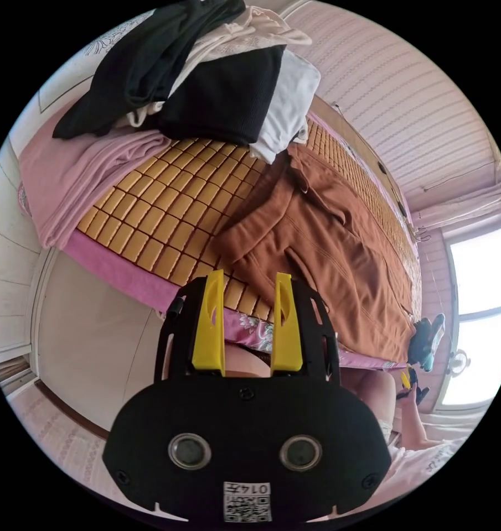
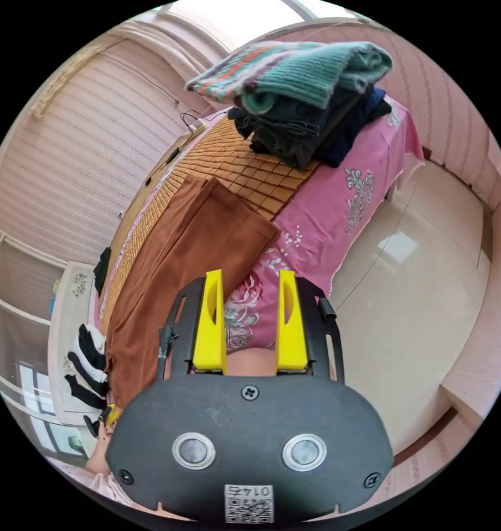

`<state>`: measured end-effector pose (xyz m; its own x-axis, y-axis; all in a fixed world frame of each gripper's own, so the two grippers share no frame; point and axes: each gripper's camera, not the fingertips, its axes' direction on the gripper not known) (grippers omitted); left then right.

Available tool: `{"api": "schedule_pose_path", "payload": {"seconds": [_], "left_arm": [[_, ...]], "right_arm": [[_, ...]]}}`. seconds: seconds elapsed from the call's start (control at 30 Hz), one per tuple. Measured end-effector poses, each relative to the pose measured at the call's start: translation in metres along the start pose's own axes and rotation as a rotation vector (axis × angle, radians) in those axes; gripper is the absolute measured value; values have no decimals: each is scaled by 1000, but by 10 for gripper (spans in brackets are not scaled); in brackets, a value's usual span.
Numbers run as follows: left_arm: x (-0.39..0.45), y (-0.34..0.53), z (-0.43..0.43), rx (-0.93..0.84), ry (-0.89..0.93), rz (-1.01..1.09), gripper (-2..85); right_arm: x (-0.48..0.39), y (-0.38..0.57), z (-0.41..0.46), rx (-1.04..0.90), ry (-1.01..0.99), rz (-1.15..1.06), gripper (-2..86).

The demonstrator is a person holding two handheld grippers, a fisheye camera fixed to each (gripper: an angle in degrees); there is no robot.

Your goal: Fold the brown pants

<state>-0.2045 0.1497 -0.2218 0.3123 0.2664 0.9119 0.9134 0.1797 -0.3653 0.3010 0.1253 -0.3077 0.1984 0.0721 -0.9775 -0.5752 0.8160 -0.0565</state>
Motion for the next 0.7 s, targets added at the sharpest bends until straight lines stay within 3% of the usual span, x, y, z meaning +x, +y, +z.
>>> {"api": "schedule_pose_path", "payload": {"seconds": [0.13, 0.3, 0.47, 0.7], "left_arm": [[-9, -5, 5, -15, 68, -86, 135], [-6, -6, 18, -14, 85, -147, 131], [-3, -4, 19, 42, 44, -202, 72], [15, -3, 14, 12, -40, -78, -4]], "right_arm": [[1, -18, -6, 6, -64, 37, 122], [-12, -32, -36, -34, -37, -3, 25], [-18, -38, -75, -35, -93, -59, 12], [-46, -40, -126, -42, -76, -195, 8]]}}
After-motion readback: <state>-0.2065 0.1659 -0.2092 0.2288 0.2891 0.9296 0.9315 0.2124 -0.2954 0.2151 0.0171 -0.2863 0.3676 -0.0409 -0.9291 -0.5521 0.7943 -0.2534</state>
